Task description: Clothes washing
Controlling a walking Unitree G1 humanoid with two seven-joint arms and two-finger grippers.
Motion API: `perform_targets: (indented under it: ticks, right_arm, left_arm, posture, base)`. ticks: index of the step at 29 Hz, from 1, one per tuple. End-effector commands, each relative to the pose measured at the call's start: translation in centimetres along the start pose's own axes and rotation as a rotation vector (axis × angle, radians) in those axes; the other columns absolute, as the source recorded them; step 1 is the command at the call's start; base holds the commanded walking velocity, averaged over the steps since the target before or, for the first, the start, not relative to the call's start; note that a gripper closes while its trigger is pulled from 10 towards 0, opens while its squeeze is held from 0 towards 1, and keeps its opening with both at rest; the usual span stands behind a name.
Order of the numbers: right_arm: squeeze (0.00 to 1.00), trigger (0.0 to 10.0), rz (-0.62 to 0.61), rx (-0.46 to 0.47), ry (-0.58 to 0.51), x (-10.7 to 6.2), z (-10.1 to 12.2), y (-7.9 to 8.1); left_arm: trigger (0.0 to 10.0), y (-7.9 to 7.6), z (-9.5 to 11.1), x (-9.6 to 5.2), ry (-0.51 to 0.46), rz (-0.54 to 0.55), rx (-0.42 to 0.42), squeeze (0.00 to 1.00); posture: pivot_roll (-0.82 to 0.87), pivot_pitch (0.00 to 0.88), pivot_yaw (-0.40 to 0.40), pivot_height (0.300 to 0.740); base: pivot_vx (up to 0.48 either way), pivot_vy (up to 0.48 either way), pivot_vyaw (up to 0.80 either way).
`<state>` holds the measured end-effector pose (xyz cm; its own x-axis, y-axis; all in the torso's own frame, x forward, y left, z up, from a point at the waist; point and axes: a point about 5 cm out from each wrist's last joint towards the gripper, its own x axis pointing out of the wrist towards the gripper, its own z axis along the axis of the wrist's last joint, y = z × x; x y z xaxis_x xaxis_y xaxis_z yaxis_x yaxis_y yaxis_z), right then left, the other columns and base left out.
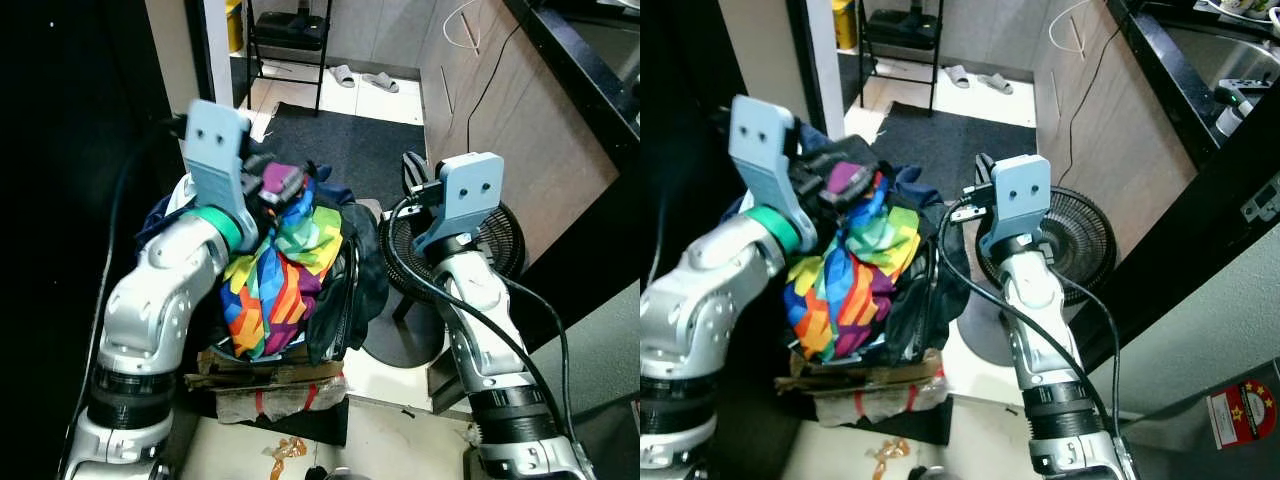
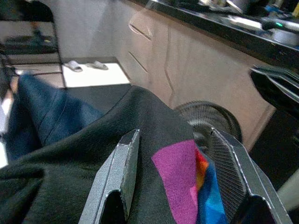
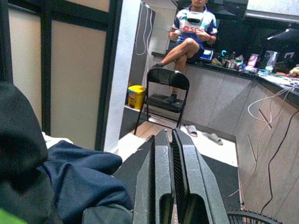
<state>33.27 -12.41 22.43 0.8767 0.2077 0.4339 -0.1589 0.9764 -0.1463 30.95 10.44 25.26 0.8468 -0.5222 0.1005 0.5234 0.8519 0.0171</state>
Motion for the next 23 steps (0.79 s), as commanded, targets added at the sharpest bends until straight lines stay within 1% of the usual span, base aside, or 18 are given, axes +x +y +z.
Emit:
perform_targets:
  ticks: [1,3,4,8,10,11,12,15,17,18,19,20,21,23]
  right_arm:
    - [0.00,10.0,-0.005,-0.002,0.012,-0.3,-0.2,-0.1]
    - [0.00,10.0,-0.005,0.000,0.011,-0.3,-0.2,-0.1]
    - [0.00,10.0,-0.005,0.000,0.011,-0.3,-0.2,-0.1]
    - [0.00,10.0,-0.004,0.002,0.014,-0.3,-0.2,-0.1]
    - [0.00,10.0,-0.002,0.003,0.015,-0.3,-0.3,0.0]
    - [0.00,10.0,-0.002,0.003,0.015,-0.3,-0.3,0.0]
    - [0.00,10.0,-0.001,0.003,0.015,-0.3,-0.3,0.0]
    - [0.00,10.0,-0.001,0.002,0.015,-0.3,-0.2,0.0]
    - [0.00,10.0,-0.002,0.002,0.016,-0.3,-0.3,-0.1]
    - [0.00,10.0,-0.002,0.001,0.018,-0.3,-0.3,-0.1]
    - [0.00,10.0,-0.001,0.001,0.019,-0.3,-0.3,-0.1]
    - [0.00,10.0,-0.001,0.001,0.019,-0.3,-0.3,-0.1]
    - [0.00,10.0,0.000,0.002,0.019,-0.3,-0.3,0.0]
    - [0.00,10.0,0.000,0.003,0.017,-0.3,-0.3,0.0]
  left_arm:
    - [10.0,-0.4,-0.4,-0.4,0.028,-0.025,0.007,0.00]
    - [10.0,-0.4,-0.6,-0.9,0.046,-0.023,0.015,0.00]
    - [10.0,-0.4,-0.6,-0.9,0.046,-0.023,0.015,0.00]
    - [10.0,0.0,-1.0,-1.6,0.075,-0.006,0.027,0.00]
    - [10.0,0.5,-1.6,-2.1,0.107,0.009,0.039,0.00]
    - [10.0,0.5,-1.6,-2.1,0.107,0.009,0.039,0.00]
    - [10.0,0.7,-2.1,-2.4,0.130,0.024,0.048,0.00]
    - [10.0,1.1,-2.6,-2.8,0.156,0.044,0.054,0.00]
    - [10.0,1.2,-2.6,-3.0,0.161,0.053,0.051,0.00]
    - [9.5,1.2,-2.6,-3.1,0.160,0.058,0.049,0.00]
    - [3.9,1.3,-2.5,-3.1,0.155,0.066,0.048,0.00]
    - [3.9,1.3,-2.5,-3.1,0.155,0.066,0.048,0.00]
    - [0.0,1.4,-2.4,-3.0,0.149,0.072,0.050,0.00]
    - [0.0,1.4,-2.2,-2.9,0.140,0.080,0.052,0.00]
  posture:
    - [0.01,0.062,-0.031,0.740]
    - [0.02,0.066,-0.032,0.740]
    - [0.02,0.066,-0.032,0.740]
    - [0.02,0.068,-0.034,0.740]
    - [0.02,0.068,-0.034,0.740]
    - [0.02,0.068,-0.034,0.740]
    - [0.02,0.069,-0.034,0.740]
    - [0.02,0.071,-0.035,0.740]
    - [0.02,0.072,-0.037,0.740]
    - [0.02,0.072,-0.038,0.740]
    - [0.02,0.072,-0.038,0.740]
    - [0.02,0.072,-0.038,0.740]
    - [0.02,0.072,-0.038,0.740]
    - [0.02,0.071,-0.038,0.740]
  base:
    - [0.000,0.000,0.00]
    - [0.000,0.000,0.00]
    - [0.000,0.000,0.00]
    - [0.000,0.000,0.00]
    - [0.000,0.000,0.00]
    - [0.000,0.000,0.00]
    - [0.000,0.000,0.00]
    - [0.000,0.000,0.00]
    - [0.000,0.000,0.00]
    - [0.000,0.000,0.00]
    - [0.000,0.000,0.00]
    - [0.000,0.000,0.00]
    - [0.000,0.000,0.00]
    - [0.000,0.000,0.00]
